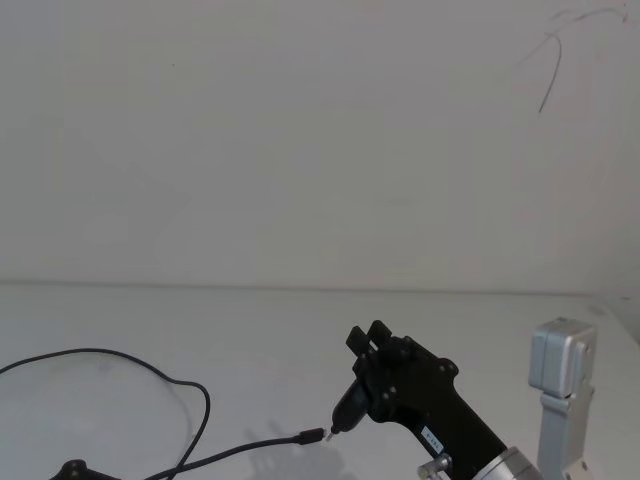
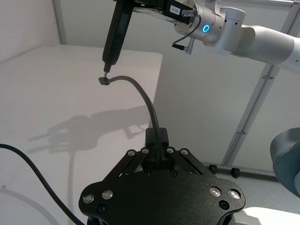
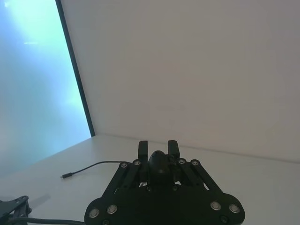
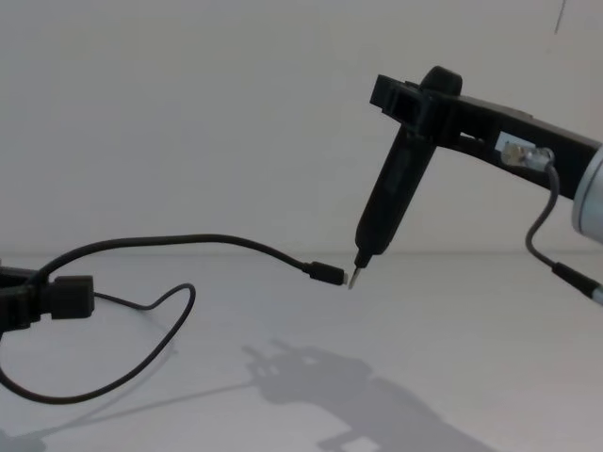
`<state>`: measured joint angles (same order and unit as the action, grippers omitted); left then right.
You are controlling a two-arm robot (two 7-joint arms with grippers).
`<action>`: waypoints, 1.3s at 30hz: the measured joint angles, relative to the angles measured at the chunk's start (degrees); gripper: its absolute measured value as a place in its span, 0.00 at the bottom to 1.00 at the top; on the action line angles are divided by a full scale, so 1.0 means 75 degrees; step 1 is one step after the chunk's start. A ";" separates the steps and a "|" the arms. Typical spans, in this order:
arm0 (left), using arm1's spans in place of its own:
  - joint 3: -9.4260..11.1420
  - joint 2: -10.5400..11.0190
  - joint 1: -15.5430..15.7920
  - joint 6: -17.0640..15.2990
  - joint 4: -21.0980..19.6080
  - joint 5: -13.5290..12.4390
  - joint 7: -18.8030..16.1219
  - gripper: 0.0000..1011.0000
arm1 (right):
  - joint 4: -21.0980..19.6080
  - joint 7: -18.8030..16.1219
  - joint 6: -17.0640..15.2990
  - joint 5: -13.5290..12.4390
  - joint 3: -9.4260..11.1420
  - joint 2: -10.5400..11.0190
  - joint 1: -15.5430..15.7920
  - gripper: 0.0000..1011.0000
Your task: Pick up the data cable with the one hand.
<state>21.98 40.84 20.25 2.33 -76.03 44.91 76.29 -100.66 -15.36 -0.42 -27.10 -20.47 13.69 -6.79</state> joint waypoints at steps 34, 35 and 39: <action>0.0000 -0.0001 0.0000 0.0000 0.0000 0.0000 0.0000 0.03 | 0.0083 -0.0017 -0.0159 -0.0379 -0.0039 -0.0121 -0.0115 0.25; 0.0000 0.0000 0.0000 0.0000 0.0000 0.0001 0.0000 0.03 | 0.0079 -0.0015 -0.0166 -0.0384 -0.0042 -0.0118 -0.0114 0.25; 0.0000 0.0000 0.0000 0.0000 0.0000 0.0000 0.0000 0.03 | 0.0068 -0.0006 -0.0194 -0.0413 -0.0057 -0.0105 -0.0109 0.25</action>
<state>21.98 40.84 20.25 2.32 -76.03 44.91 76.29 -100.15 -15.41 -1.88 -30.20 -20.90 12.91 -7.61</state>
